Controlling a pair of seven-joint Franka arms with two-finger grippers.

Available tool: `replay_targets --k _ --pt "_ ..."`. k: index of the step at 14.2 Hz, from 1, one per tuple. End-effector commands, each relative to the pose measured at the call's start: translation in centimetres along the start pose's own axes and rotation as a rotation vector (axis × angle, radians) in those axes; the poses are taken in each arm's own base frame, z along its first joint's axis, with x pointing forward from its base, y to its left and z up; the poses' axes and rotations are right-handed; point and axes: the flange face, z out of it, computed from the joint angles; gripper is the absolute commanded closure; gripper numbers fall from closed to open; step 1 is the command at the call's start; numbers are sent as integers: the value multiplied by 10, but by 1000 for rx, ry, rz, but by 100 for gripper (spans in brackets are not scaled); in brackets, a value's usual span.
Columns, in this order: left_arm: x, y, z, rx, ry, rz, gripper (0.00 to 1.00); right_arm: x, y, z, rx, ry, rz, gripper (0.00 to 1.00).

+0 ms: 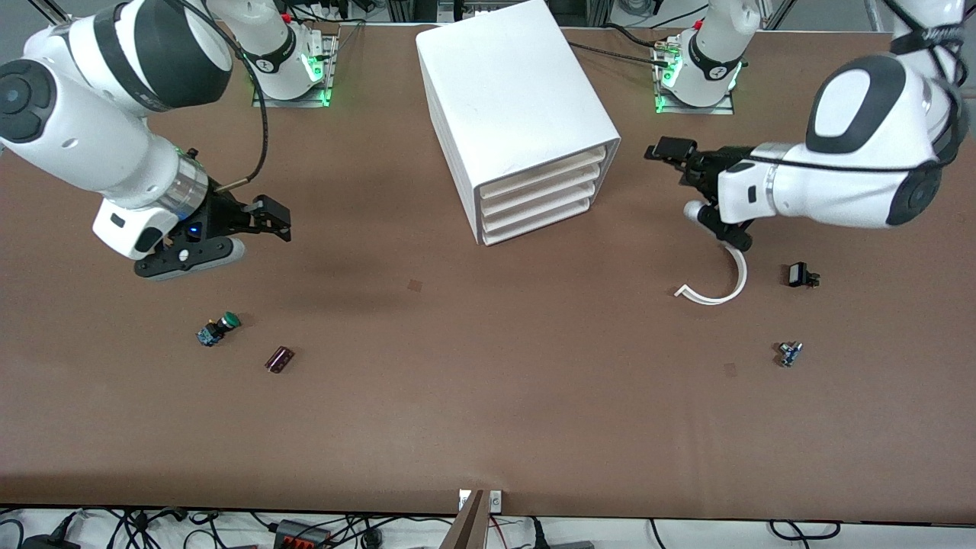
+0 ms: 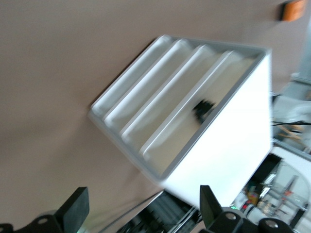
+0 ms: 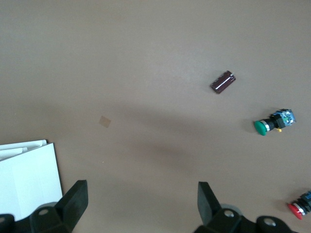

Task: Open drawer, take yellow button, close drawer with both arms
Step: 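Move the left gripper to the cabinet's top drawer while the right gripper advances, then grasp the top drawer handle with the left gripper and pull it open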

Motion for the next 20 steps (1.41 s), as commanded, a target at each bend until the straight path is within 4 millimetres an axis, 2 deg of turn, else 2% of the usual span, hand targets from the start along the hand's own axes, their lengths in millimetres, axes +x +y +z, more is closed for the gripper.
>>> replay_targets --k 1,2,5,6,9,11,13,15,17,18,20 --pt "19 -31 37 -140 57 67 0 5 -14 -1 46 9 54 0" --pt "20 -39 51 -171 88 82 0 6 -10 0 83 5 92 0" --pt "15 -60 109 -339 164 137 0 8 -9 5 138 -11 109 0" --pt "13 -65 122 -361 179 162 0 9 -8 6 138 -9 108 0" --pt "5 -68 157 -415 151 172 0 13 2 16 136 -20 118 0" --pt "5 -66 166 -424 135 170 0 14 -1 18 136 -20 114 0" --pt "7 -71 189 -440 103 195 0 22 -5 18 140 24 111 0" --pt "9 -76 200 -463 111 231 14 27 -12 21 143 48 106 0" --pt "9 -76 200 -464 114 238 38 29 -24 28 141 50 99 0" --pt "9 -76 200 -465 116 252 59 30 -29 31 141 50 96 0" --pt "8 -76 202 -464 117 272 76 31 -34 37 140 45 90 0"
